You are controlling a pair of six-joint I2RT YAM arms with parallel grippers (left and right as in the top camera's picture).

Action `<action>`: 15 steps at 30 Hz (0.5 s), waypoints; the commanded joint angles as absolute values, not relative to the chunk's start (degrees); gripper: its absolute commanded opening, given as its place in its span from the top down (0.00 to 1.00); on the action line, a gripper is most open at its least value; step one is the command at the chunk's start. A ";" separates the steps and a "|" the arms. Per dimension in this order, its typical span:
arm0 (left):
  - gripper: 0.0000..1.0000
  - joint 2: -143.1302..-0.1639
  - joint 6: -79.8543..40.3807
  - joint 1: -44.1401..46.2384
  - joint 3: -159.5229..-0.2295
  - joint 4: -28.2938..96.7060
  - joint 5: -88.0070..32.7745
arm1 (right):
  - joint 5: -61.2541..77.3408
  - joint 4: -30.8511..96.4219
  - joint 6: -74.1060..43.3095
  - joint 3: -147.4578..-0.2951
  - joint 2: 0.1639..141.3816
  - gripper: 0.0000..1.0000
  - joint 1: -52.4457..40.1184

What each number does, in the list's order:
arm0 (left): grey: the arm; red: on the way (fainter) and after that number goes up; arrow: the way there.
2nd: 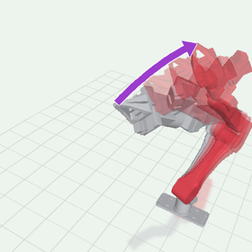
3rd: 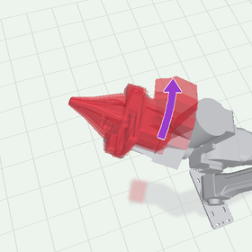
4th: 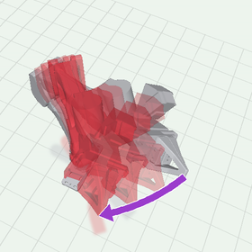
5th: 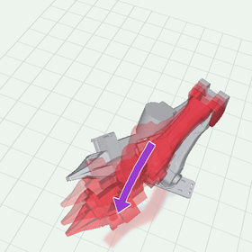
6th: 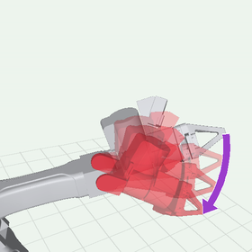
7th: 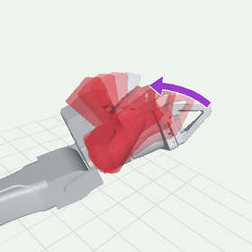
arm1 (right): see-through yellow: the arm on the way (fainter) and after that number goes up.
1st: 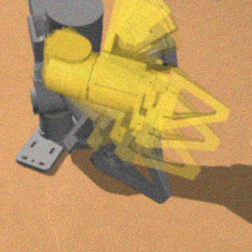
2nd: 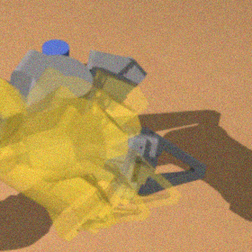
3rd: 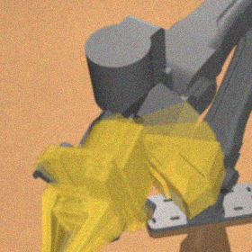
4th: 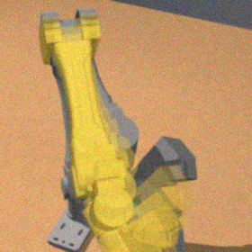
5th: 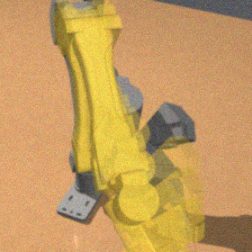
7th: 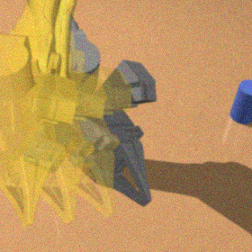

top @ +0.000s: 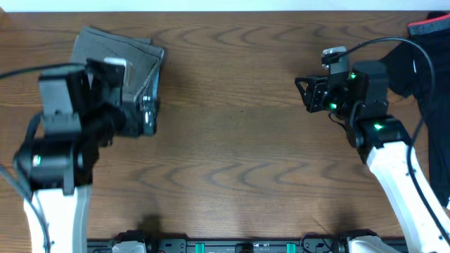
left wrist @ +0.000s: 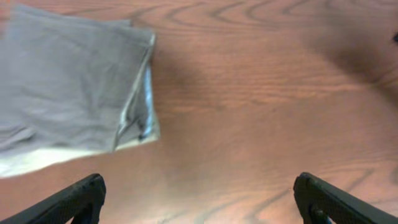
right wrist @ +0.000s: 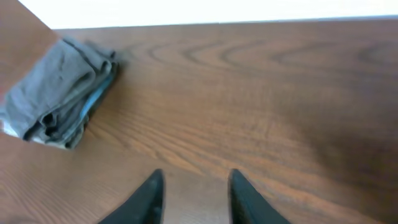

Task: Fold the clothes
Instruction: 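Release the shorts and pull the left gripper back toward the base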

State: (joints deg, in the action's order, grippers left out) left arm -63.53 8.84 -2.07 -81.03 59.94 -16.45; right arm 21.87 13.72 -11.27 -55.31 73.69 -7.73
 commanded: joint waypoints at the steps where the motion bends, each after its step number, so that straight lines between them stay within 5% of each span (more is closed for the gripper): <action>1: 0.02 -60.55 10.26 -1.80 -81.23 61.73 -9.72 | 21.63 13.98 -10.66 -55.46 70.06 0.44 -7.46; 2: 0.02 -59.75 10.26 -1.80 -81.23 62.30 -9.56 | 21.63 14.26 -10.66 -55.46 69.52 0.01 -7.46; 15: 0.02 -58.02 10.28 -1.78 -81.23 64.03 -9.56 | 21.61 21.12 -10.66 -55.44 69.47 0.01 -7.49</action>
State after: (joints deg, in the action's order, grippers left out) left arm -58.06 9.32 -2.02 -81.03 64.01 -10.26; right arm 21.85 21.10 -10.92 -55.31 69.34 -7.73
